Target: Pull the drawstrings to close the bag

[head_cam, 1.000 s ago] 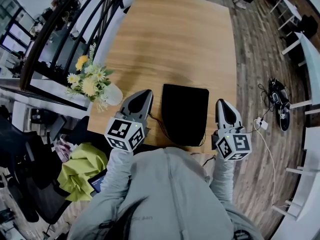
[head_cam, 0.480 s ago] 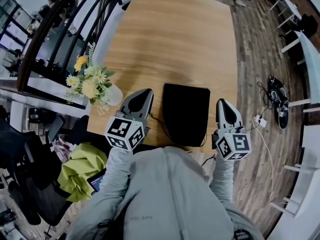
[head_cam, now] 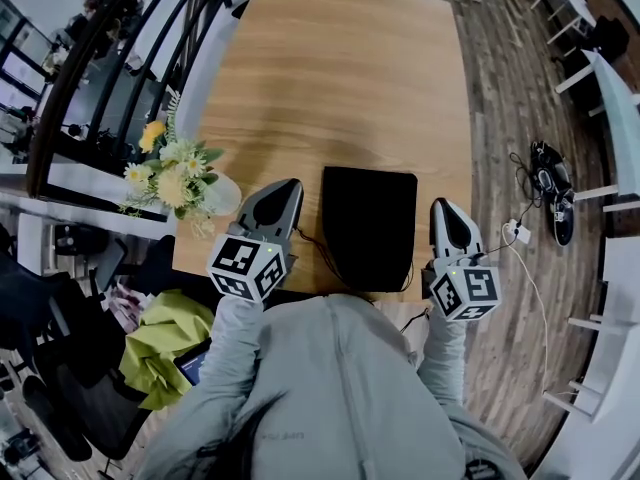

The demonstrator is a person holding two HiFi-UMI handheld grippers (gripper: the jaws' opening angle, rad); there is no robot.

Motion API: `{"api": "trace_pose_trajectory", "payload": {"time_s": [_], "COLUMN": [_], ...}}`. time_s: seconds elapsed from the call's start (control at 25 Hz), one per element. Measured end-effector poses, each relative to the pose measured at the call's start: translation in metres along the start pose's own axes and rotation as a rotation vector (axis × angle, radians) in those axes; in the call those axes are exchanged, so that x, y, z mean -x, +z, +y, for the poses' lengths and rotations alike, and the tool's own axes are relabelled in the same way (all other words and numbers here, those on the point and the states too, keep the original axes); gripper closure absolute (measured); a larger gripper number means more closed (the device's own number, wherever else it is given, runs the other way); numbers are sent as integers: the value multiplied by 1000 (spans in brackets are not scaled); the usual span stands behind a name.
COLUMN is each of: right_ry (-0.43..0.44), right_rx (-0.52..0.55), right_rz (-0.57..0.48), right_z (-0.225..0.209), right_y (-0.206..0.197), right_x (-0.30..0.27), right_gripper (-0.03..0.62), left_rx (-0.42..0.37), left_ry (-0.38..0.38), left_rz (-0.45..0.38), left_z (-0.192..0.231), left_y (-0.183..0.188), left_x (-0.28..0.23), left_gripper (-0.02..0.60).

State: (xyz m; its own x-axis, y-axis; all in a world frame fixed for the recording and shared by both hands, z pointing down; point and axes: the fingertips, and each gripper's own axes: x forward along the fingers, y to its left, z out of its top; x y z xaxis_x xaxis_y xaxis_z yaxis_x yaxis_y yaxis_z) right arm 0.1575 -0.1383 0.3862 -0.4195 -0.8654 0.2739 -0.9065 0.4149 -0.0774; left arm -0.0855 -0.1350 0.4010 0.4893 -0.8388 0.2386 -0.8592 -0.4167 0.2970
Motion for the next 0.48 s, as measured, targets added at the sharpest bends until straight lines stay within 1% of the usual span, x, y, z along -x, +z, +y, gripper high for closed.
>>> {"api": "trace_pose_trajectory", "payload": {"time_s": [0.28,0.48], "right_ry": [-3,5], "right_rx": [-2,-17], "right_rz": [24,47], "right_z": [1,3], "right_y": [-7,-17], "right_x": [1,1], "right_gripper": [572,572], "left_rx": [24,64], "left_ry": [-30,-18], "left_rz": [49,92], "left_z": [-3,5], "left_y": [-15,-35], "left_x": [-6,-8], "left_gripper": [554,554]}}
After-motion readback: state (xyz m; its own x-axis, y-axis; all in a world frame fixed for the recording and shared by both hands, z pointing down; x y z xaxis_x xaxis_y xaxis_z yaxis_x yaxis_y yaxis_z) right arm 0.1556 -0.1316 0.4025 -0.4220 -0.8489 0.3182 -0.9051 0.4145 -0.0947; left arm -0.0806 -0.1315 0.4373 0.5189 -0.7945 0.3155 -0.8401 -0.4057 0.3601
